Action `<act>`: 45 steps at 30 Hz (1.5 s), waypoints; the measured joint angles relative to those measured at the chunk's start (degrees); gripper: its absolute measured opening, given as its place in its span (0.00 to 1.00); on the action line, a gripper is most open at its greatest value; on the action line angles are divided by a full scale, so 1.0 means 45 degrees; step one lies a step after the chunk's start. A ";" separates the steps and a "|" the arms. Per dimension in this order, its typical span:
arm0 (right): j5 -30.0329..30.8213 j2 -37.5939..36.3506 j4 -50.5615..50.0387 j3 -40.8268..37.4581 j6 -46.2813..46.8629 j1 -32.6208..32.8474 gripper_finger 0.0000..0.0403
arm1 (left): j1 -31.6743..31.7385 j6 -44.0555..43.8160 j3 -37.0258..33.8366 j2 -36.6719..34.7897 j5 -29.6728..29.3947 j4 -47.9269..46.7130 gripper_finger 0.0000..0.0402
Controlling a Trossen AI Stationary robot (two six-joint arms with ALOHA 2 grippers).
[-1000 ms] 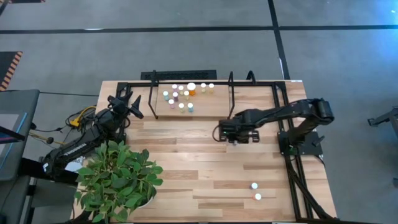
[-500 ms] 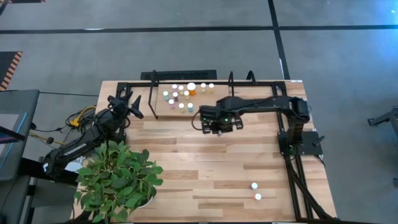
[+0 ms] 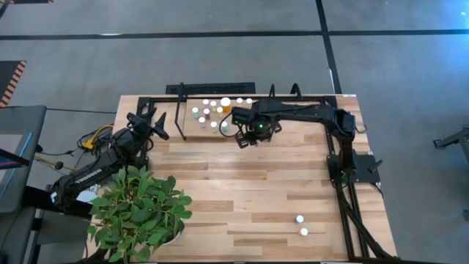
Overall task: Pick and place medicine bottles onto shelf by color
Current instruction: Put the blue pill bottle on the shelf
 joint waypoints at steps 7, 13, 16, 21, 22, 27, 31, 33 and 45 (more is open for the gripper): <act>0.0706 0.0005 -0.0217 -0.0010 -0.1690 -0.0364 0.37 | 0.0001 0.0000 0.0000 -0.0001 -0.0001 0.0003 0.53; 0.1532 0.0005 -0.0154 -0.0010 -0.4173 -0.0486 0.38 | 0.0001 0.0000 0.0000 -0.0004 0.0004 -0.0001 0.53; 0.1931 0.0005 0.0039 -0.0010 -0.5425 -0.0446 0.39 | 0.0000 0.0000 0.0000 -0.0003 0.0004 0.0004 0.53; 0.2785 0.0005 0.0470 0.0094 -0.7338 -0.0357 0.40 | 0.0001 0.0000 0.0000 0.0000 0.0004 -0.0001 0.53; 0.2853 0.0005 0.0478 0.0188 -0.7736 -0.0353 0.39 | -0.0003 0.0000 0.0000 -0.0005 -0.0001 0.0000 0.53; 0.3151 -0.0010 0.1077 0.0282 -0.9151 -0.0501 0.38 | 0.0001 0.0000 0.0000 0.0000 0.0000 0.0002 0.53; 0.2885 -0.0010 0.1565 0.0282 -0.9899 -0.0924 0.37 | 0.0001 0.0000 0.0000 -0.0005 -0.0001 -0.0001 0.53; 0.2599 -0.0010 0.1812 0.0282 -1.0219 -0.1193 0.37 | 0.0001 0.0000 0.0000 0.0000 0.0000 0.0000 0.53; 0.1535 0.0558 0.2584 0.0257 -1.2219 -0.2227 0.37 | 0.0001 0.0000 0.0000 0.0000 -0.0001 0.0003 0.53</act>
